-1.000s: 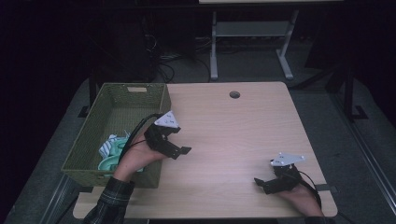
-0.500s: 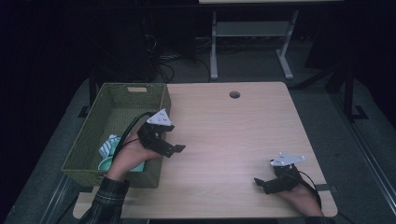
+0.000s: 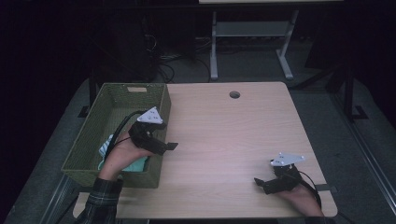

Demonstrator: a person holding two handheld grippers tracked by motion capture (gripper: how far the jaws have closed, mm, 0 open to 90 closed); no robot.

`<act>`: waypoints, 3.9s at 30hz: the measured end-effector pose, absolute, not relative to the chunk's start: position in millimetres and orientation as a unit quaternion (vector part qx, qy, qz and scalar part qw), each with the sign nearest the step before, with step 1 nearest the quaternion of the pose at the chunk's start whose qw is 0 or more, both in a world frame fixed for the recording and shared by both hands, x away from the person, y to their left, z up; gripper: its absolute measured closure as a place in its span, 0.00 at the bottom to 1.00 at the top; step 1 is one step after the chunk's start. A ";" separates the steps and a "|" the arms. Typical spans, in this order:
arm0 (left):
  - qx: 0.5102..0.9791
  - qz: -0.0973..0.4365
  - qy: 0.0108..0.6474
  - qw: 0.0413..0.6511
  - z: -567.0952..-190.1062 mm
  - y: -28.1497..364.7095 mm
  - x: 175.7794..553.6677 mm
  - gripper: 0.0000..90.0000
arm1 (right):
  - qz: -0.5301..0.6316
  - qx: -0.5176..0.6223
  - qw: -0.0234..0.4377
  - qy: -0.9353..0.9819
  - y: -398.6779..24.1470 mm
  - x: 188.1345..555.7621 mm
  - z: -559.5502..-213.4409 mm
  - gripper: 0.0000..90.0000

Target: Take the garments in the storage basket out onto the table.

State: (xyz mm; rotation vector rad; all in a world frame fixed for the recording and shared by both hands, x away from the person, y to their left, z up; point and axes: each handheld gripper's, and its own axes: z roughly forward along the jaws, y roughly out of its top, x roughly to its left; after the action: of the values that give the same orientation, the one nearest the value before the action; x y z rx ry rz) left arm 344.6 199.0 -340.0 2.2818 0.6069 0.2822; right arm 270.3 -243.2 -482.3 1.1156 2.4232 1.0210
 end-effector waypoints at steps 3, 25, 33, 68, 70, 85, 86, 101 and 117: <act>0.889 0.115 0.244 0.370 -340.2 204.4 345.5 0.15 | 0.354 0.386 0.142 0.840 -243.3 270.3 -482.3 0.02; 0.864 0.144 0.301 0.376 -338.9 254.1 350.9 0.15 | 0.354 0.389 0.142 0.839 -243.3 270.3 -482.2 0.02; 0.854 0.148 0.326 0.379 -341.1 274.6 352.9 0.15 | 0.354 0.389 0.142 0.839 -243.3 270.3 -482.2 0.02; 0.850 0.134 0.388 0.331 -396.8 298.2 375.6 0.19 | 0.353 0.388 0.142 0.839 -243.3 270.3 -482.3 0.02; 0.856 0.135 0.391 0.309 -400.3 297.9 376.8 0.20 | 0.353 0.388 0.142 0.839 -243.3 270.3 -482.3 0.02; 0.869 0.100 0.414 0.254 -413.1 295.3 380.5 0.33 | 0.353 0.389 0.142 0.839 -243.3 270.2 -482.2 0.02; 0.869 0.095 0.415 0.252 -413.1 295.9 380.7 0.37 | 0.353 0.389 0.142 0.839 -243.3 270.3 -482.2 0.02; 0.866 0.048 0.442 0.231 -415.5 298.5 381.9 0.87 | 0.353 0.389 0.143 0.839 -243.3 270.3 -482.2 0.02; 0.846 0.064 0.434 0.302 -397.6 308.5 377.6 0.93 | 0.353 0.390 0.143 0.838 -243.2 270.3 -482.2 0.02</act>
State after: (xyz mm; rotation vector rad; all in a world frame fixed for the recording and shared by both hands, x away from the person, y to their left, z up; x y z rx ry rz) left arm 377.6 308.5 -397.6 2.2449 1.1514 0.1694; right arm 270.3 -243.2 -482.2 1.1254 2.4170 1.0186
